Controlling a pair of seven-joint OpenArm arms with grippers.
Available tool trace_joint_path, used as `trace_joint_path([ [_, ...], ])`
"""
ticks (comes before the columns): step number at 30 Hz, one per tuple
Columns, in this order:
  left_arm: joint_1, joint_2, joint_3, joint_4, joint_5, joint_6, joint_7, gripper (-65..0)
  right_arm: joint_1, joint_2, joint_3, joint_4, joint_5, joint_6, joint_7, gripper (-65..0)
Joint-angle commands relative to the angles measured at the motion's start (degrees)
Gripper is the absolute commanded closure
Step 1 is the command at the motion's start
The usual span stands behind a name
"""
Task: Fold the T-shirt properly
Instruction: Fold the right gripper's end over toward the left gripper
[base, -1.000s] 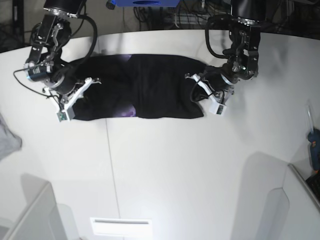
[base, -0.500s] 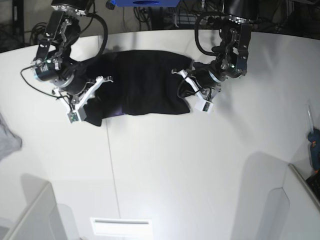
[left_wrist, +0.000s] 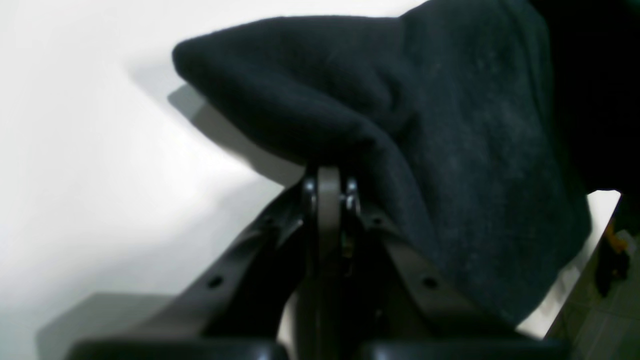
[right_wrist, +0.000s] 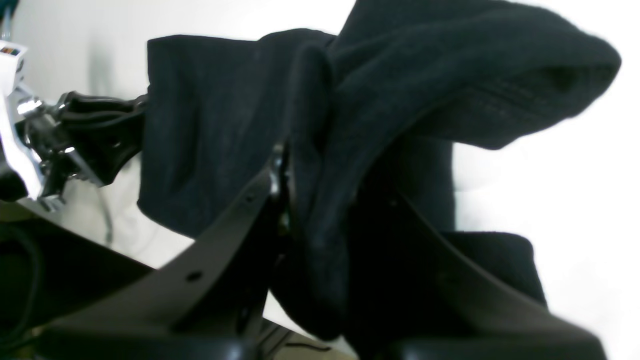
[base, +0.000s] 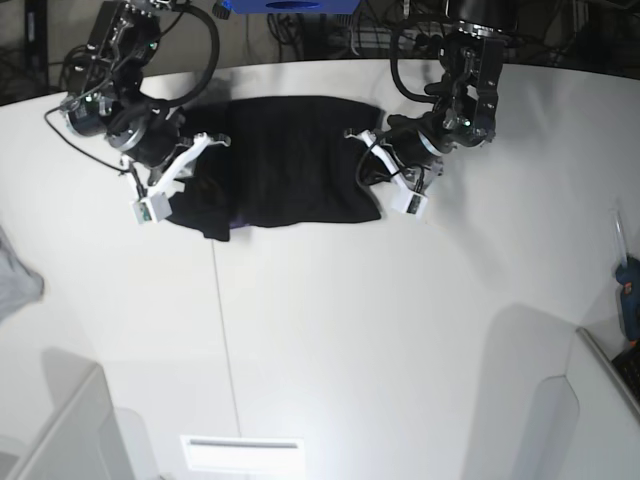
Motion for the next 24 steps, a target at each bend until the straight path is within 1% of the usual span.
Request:
trace_joint_path([
  [1, 0.1, -0.1, 0.0, 1.2, 0.2, -0.2, 0.3, 0.0, 0.4, 0.0, 0.0, 1.1, 2.4, -0.1, 1.1, 0.0],
  [6, 0.4, -0.2, 0.0, 1.4, 0.2, -0.2, 0.3, 0.0, -0.1, 0.0, 1.6, 1.1, 9.4, -0.1, 1.2, 0.0],
  [12, 0.4, -0.2, 0.0, 1.4, 0.2, -0.2, 0.3, 0.0, -0.6, 0.0, 2.0, 1.1, 12.5, -0.2, 0.7, 0.0],
  [14, 0.4, -0.2, 0.0, 1.4, 0.2, -0.2, 0.3, 0.0, -1.6, -0.1, 1.5, 1.1, 14.3, -0.2, 0.9, 0.0],
  [16, 0.4, -0.2, 0.0, 1.4, 0.2, -0.2, 0.3, 0.0, -1.8, -0.2, 1.5, 1.1, 16.1, -1.0, 0.9, 0.0],
  [18, 0.4, -0.1, 0.0, 1.4, 0.2, -0.2, 0.3, 0.0, -1.8, -0.2, 1.5, 1.1, 16.2, -2.9, 1.0, 0.0],
  [23, 0.4, 0.2, 0.4, 1.4, 0.2, -0.2, 0.3, 0.0, -1.7, -0.3, 1.2, 0.8, 16.1, -3.4, 1.2, 0.0],
  [24, 0.4, 0.2, 0.5, 1.4, 0.2, -0.2, 0.3, 0.0, -1.7, -0.3, 0.0, 0.7, 16.1, -3.4, 1.2, 0.0],
])
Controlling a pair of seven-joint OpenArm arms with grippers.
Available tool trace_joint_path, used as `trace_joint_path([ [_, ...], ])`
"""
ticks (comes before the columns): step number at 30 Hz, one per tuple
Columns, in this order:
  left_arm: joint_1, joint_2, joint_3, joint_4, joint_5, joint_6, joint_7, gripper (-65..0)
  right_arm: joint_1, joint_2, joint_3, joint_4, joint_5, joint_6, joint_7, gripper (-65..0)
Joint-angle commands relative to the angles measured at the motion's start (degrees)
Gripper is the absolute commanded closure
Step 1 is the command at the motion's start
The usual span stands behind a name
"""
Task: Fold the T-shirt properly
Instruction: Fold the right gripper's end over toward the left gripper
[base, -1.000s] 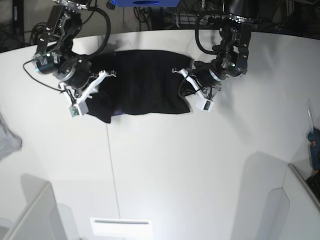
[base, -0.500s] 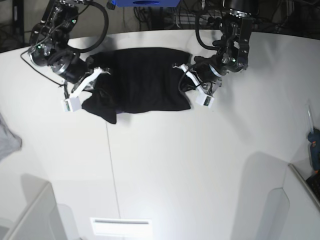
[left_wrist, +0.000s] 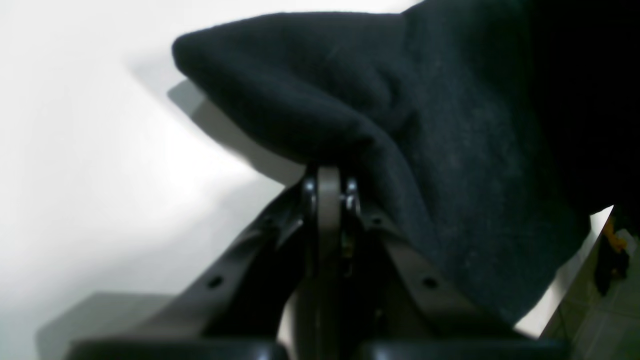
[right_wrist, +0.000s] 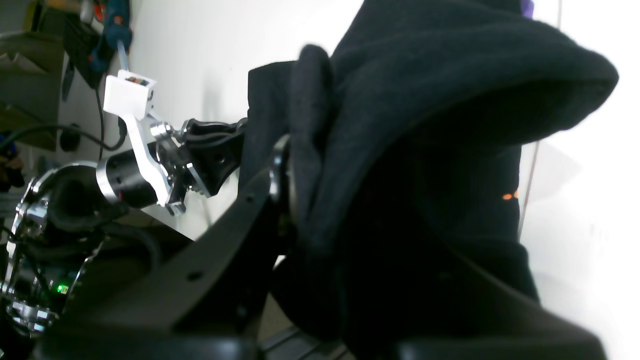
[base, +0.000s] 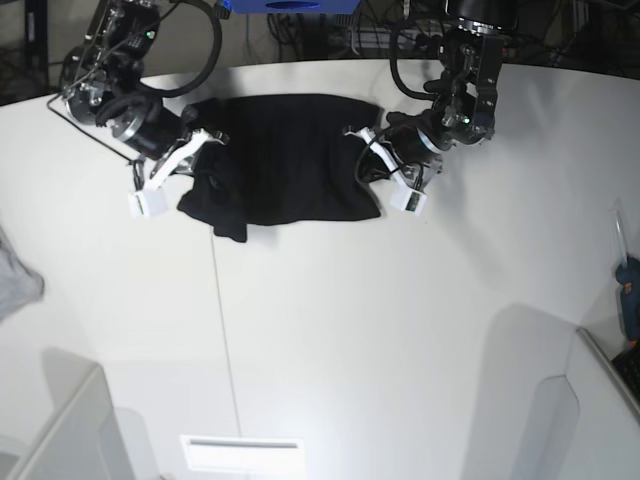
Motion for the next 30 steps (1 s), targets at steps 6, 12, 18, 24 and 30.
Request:
trace_joint_path([
  [6, -0.1, 0.1, -0.1, 1.0, 0.2, -0.2, 0.3, 0.0, -0.5, -0.1, -6.6, 0.7, 2.0, -1.8, 4.5, 0.0],
  [12, -0.1, -0.1, -0.3, 1.1, 0.0, -0.2, 0.3, 0.0, -1.0, 0.5, -10.9, -0.5, -1.0, -5.0, 10.6, 0.0],
  [18, -0.1, -0.3, -0.4, 1.0, 0.1, -0.2, 0.3, 0.0, -1.0, 0.1, -13.9, -1.2, -6.1, -5.1, 13.4, 0.0],
  [24, -0.1, -0.3, -0.4, 1.0, 0.1, -0.2, 0.3, 0.0, -0.6, 0.3, -18.3, -4.2, -6.2, -5.6, 15.7, 0.0],
  [30, 0.6, -0.9, -0.4, 2.1, 0.0, -0.2, 0.3, 0.0, -0.6, 0.5, -18.6, -4.8, -6.2, -7.9, 17.7, 0.0],
])
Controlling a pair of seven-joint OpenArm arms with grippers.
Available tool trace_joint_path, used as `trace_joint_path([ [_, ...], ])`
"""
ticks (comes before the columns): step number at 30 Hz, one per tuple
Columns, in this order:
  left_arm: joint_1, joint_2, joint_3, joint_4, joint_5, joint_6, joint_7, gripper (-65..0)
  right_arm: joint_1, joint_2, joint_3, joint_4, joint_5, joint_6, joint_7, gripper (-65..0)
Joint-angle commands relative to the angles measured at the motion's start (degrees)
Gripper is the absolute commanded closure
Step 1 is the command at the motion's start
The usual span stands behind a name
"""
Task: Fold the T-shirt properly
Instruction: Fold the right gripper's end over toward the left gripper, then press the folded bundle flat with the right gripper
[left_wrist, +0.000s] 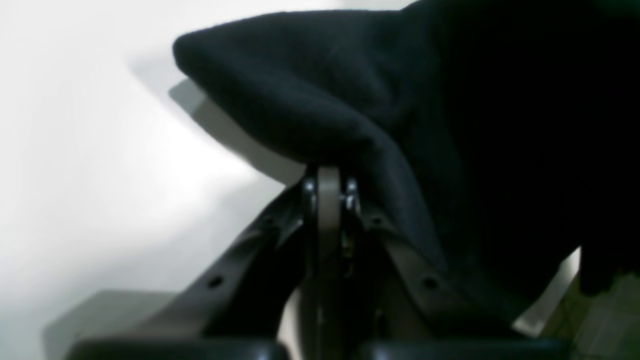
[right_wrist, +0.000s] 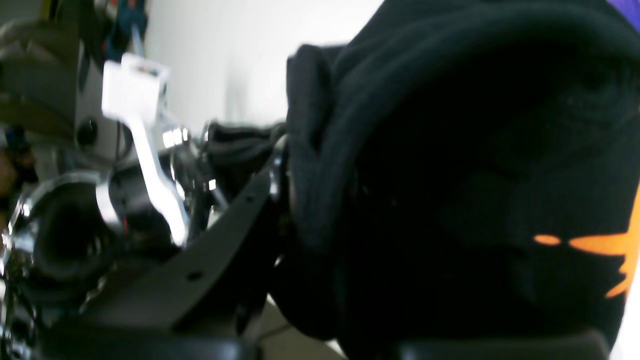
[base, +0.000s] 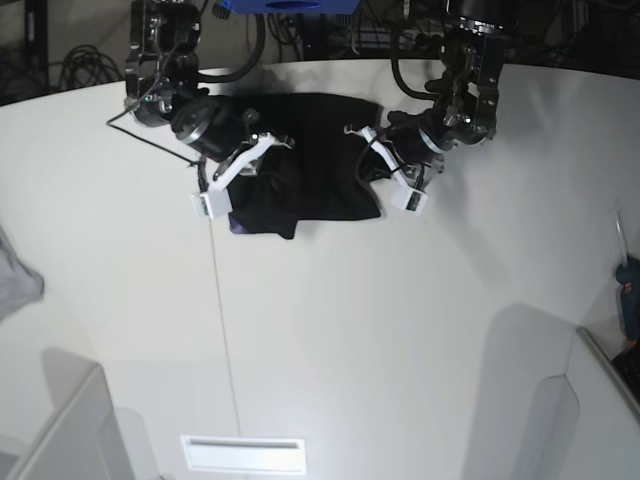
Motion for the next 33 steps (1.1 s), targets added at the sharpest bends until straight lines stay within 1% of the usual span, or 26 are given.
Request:
trace_joint_path([
  [1, 0.5, -0.5, -0.2, 1.9, -0.2, -0.2, -0.4, 0.0, 0.2, 0.1, 0.1, 0.8, 1.3, 0.4, 1.1, 0.0],
  [3, 0.9, -0.6, -1.0, 3.1, -0.1, -0.2, -0.4, 0.0, 0.3, 0.2, 0.0, 0.6, 1.2, 0.4, 1.2, 0.0],
  [6, 2.0, -0.8, -4.9, 3.8, -0.3, -0.2, -0.2, 0.0, 0.3, -0.3, -0.1, -0.9, -1.6, 0.4, 1.5, 0.0],
  [8, 2.3, -0.9, -6.1, 3.9, -0.3, -0.2, -0.2, 0.0, 0.4, -0.5, -0.1, -2.3, -3.1, 0.5, 1.7, 0.0],
  [10, 3.6, -1.2, -6.8, 4.0, -0.3, -0.2, -0.2, 0.0, 0.4, -0.5, -0.1, -3.1, -3.3, 0.5, 1.8, 0.0],
  [11, 4.0, -2.0, -6.9, 4.1, -0.3, -0.2, -0.2, 0.0, 0.4, -0.5, -0.1, -3.2, -3.3, 0.5, 2.0, 0.0],
  [14, 5.9, -2.9, -7.1, 4.9, -0.3, -0.2, -0.2, 0.0, 0.4, -1.5, -0.2, -3.2, -3.7, 0.4, 3.4, 0.0],
  [16, 7.8, -3.6, -9.3, 5.6, -0.4, -0.5, -0.2, 0.0, 0.4, -1.6, -0.3, -3.3, -3.8, 0.4, 3.4, 0.0],
  [20, 11.3, -3.6, -14.2, 8.4, -0.4, -0.6, -0.2, 0.0, 0.4, -1.6, -0.3, -3.3, -3.8, 0.4, 3.3, 0.0],
  [21, 12.0, -3.7, -15.1, 9.1, -0.4, -0.8, -0.2, 0.0, 0.4, -1.6, -1.0, -3.3, -3.8, 0.4, 3.3, 0.0],
  [25, 13.2, -3.7, -18.8, 10.5, -0.2, -5.1, -0.2, 0.0, 0.2, -1.2, -5.4, -2.6, -3.8, 0.2, 3.6, 0.0],
  [26, 13.2, -3.7, -19.3, 10.5, -0.1, -5.6, -0.2, 0.0, 0.2, -1.2, -5.9, -2.5, -3.8, -0.7, 3.7, 0.0],
  [28, 14.0, -3.7, -19.4, 10.5, -0.1, -5.6, -0.2, 0.0, 0.4, -1.2, -6.5, -2.4, -3.8, -2.3, 3.7, 0.0],
  [33, 14.6, -3.7, -19.4, 10.5, -0.1, -5.6, -0.2, 0.0, 0.5, -1.3, -6.5, -2.4, -3.8, -2.4, 3.7, 0.0],
])
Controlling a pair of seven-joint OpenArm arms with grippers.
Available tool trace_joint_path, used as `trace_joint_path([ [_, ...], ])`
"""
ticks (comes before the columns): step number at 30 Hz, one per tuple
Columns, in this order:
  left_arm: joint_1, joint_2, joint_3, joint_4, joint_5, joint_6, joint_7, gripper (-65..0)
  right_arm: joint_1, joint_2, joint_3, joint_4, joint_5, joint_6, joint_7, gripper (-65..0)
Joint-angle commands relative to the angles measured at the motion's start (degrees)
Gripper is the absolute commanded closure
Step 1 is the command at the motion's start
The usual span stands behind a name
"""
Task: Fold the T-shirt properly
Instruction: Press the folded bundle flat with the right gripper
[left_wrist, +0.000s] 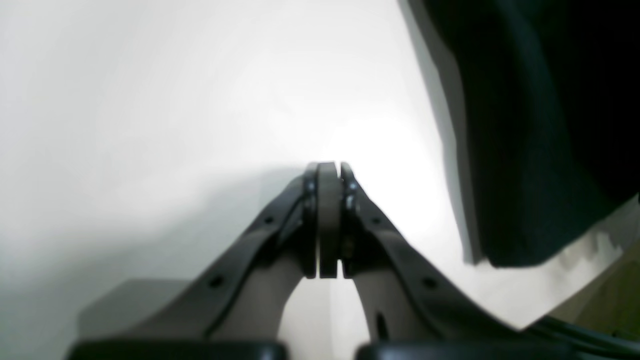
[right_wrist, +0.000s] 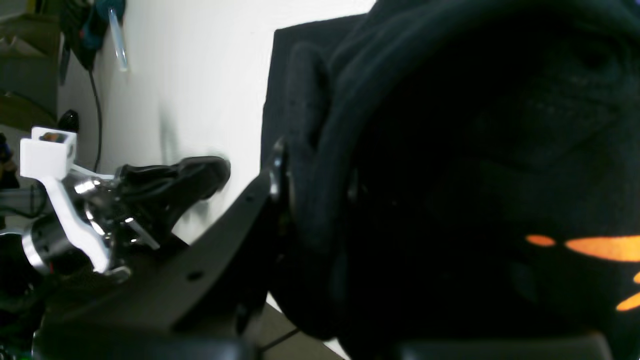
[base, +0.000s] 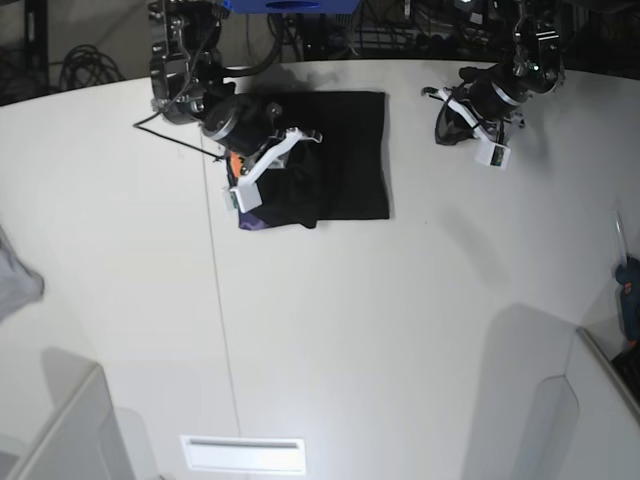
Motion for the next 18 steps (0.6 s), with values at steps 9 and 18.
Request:
trace_joint_path([
  [9, 0.2, -0.5, -0.2, 1.0, -0.9, -0.6, -1.0, 0.0, 1.0, -0.3, -0.2, 0.8, 1.2, 0.3, 3.5, 0.0],
  [18, 0.2, -1.6, -0.3, 1.0, -1.1, -0.6, -1.0, 0.0, 1.6, -0.2, -0.3, -0.9, 1.2, 0.3, 3.3, -7.2],
])
